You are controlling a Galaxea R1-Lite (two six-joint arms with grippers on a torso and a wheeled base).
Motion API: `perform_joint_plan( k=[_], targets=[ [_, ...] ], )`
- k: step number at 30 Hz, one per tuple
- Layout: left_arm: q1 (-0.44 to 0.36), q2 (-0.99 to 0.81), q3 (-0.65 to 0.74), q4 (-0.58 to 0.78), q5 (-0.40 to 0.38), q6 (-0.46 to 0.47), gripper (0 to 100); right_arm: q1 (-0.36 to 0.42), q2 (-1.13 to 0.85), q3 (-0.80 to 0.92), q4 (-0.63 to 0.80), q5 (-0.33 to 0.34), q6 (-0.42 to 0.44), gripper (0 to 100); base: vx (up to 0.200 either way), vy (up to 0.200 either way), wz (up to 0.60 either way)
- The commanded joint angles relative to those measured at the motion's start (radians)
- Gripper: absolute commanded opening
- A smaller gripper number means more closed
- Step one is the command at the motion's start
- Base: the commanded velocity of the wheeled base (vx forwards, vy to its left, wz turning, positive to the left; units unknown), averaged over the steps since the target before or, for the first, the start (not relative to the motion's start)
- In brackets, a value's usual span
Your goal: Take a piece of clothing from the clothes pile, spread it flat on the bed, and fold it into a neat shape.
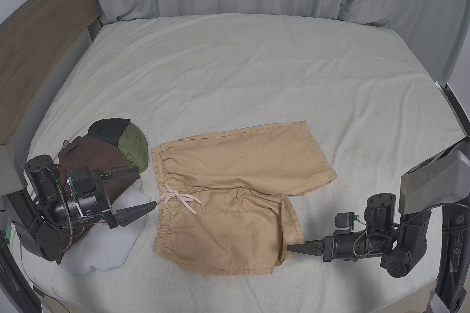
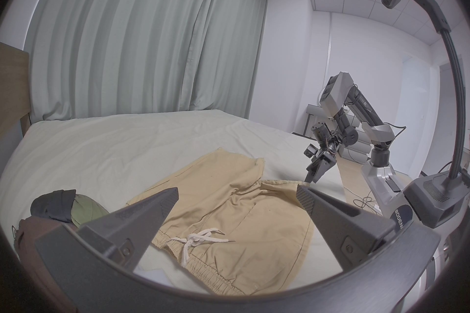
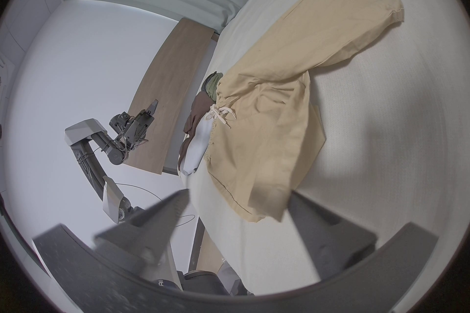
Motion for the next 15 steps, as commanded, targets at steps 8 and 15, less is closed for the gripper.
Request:
perform_joint_plan(
  k=[8,15],
  targets=[
    [0.002,-0.001,-0.003,0.0,0.0,0.0,100,0.002,0.012,0.001,0.001,-0.038,-0.006,0,0.0,0.0,0.0],
    [0.002,-0.001,-0.001,0.0,0.0,0.0,100,-0.014,0.006,0.001,0.001,-0.043,-0.011,0,0.0,0.0,0.0]
  ],
)
